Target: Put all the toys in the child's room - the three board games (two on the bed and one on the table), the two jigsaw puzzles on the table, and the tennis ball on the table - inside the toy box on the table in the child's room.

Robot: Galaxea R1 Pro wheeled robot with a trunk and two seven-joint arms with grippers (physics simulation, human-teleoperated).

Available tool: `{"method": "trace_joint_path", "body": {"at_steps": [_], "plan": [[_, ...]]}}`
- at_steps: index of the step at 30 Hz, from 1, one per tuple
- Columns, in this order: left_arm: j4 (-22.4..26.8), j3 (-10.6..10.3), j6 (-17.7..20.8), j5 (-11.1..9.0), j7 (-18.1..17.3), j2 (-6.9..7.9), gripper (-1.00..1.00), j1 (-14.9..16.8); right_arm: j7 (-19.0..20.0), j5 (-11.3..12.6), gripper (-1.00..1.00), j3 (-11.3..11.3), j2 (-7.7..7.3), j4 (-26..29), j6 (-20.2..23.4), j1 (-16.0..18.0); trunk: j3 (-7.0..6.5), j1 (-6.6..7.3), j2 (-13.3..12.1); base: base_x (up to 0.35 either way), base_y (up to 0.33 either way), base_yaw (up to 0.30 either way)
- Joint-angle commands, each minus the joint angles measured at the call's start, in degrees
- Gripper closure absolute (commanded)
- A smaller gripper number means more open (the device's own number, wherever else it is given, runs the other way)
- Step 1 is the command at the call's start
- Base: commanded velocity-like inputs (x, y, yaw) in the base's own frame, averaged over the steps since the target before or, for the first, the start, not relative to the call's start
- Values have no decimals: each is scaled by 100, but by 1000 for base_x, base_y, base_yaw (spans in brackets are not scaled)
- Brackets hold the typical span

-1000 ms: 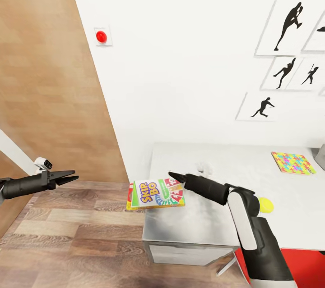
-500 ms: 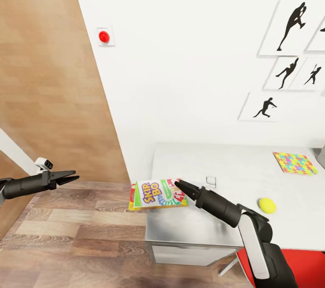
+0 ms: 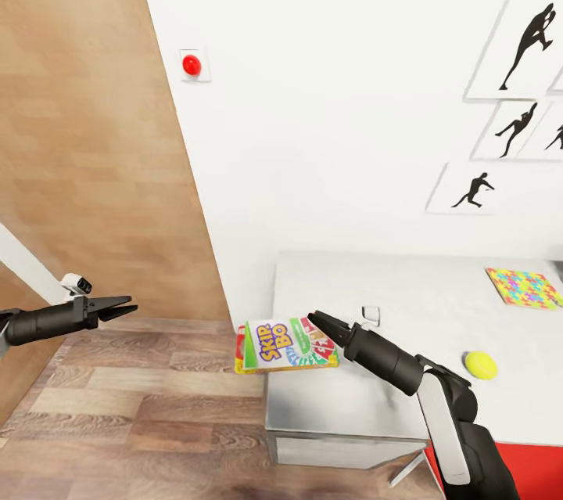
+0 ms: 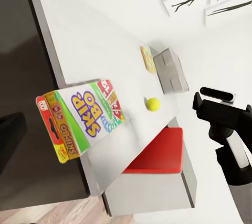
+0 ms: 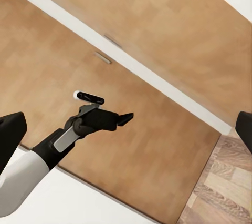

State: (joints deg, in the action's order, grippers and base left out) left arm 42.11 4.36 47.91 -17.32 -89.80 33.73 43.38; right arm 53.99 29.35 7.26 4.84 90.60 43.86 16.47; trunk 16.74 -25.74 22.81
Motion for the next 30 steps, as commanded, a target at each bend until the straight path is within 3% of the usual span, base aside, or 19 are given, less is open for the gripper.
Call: {"method": "trace_joint_path", "body": {"at_steps": [1,6,8,12,16,18,19,26,30], "plan": [[-3,-2,64,0,-20,-1,-100,4,15,9,-100,11,5,2,34,5,10,-5,10,125,98,0],[-15,-45,73,49,-20,-63,-100,4,17,9,-100,19,7,2,35,5,10,-5,10,67,50,0],[-17,-131,82,149,223,-210,-100,6,16,9,-100,16,8,2,35,4,10,-5,10,20,15,0],[-24,-233,119,354,1002,-630,-100,17,15,9,-100,13,8,2,35,3,10,-5,10,8,6,0],[-27,-263,134,424,1810,-1070,-100,27,18,11,-100,24,3,2,48,5,10,-5,10,2,2,0],[-29,-268,136,431,2084,-1219,-100,28,20,13,-100,34,2,2,53,5,10,-5,10,0,0,0],[-31,-272,138,434,2360,-1371,-100,29,21,15,-100,42,1,2,56,5,10,-5,10,0,0,0],[-132,-278,96,440,3462,-1942,-100,32,37,18,-100,55,0,8,67,5,10,-5,10,0,0,0],[-324,-273,70,446,3863,-2184,-100,50,166,13,-100,59,0,10,63,5,10,-5,10,0,0,0]]}}
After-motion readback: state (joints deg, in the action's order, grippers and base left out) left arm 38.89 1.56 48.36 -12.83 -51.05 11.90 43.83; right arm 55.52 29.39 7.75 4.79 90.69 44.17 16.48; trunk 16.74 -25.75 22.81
